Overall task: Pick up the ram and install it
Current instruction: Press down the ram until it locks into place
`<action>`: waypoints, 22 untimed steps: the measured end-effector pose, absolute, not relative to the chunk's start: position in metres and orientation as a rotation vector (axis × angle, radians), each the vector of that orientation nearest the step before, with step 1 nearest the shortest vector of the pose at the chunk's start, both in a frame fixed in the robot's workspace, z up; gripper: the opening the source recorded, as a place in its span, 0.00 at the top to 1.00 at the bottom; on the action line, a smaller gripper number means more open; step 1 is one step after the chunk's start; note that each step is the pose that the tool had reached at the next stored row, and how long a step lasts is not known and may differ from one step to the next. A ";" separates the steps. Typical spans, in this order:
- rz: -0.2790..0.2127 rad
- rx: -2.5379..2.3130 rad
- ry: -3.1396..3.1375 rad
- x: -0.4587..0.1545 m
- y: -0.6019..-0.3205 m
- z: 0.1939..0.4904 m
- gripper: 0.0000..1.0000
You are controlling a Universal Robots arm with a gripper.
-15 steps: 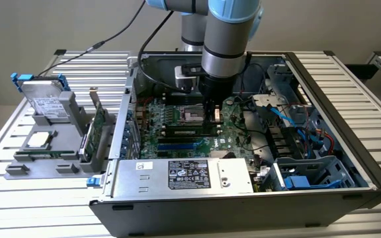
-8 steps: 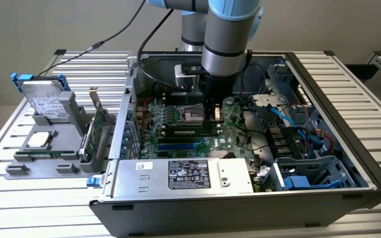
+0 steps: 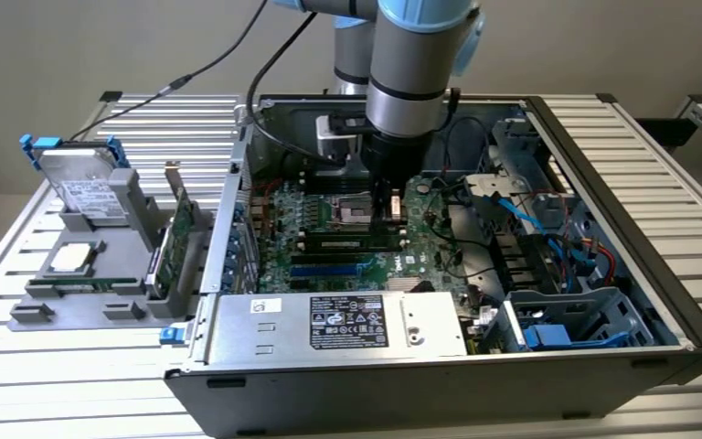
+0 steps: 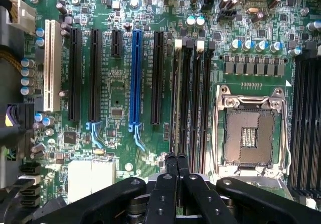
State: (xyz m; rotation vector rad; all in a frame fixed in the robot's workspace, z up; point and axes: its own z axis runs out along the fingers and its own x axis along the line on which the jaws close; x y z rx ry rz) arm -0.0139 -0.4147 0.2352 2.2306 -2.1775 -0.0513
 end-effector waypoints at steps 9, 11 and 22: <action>-0.051 2.230 -2.178 -0.035 -0.415 0.236 0.90; -0.051 2.231 -2.177 -0.038 -0.415 0.236 0.90; -0.051 2.231 -2.178 -0.062 -0.415 0.235 0.90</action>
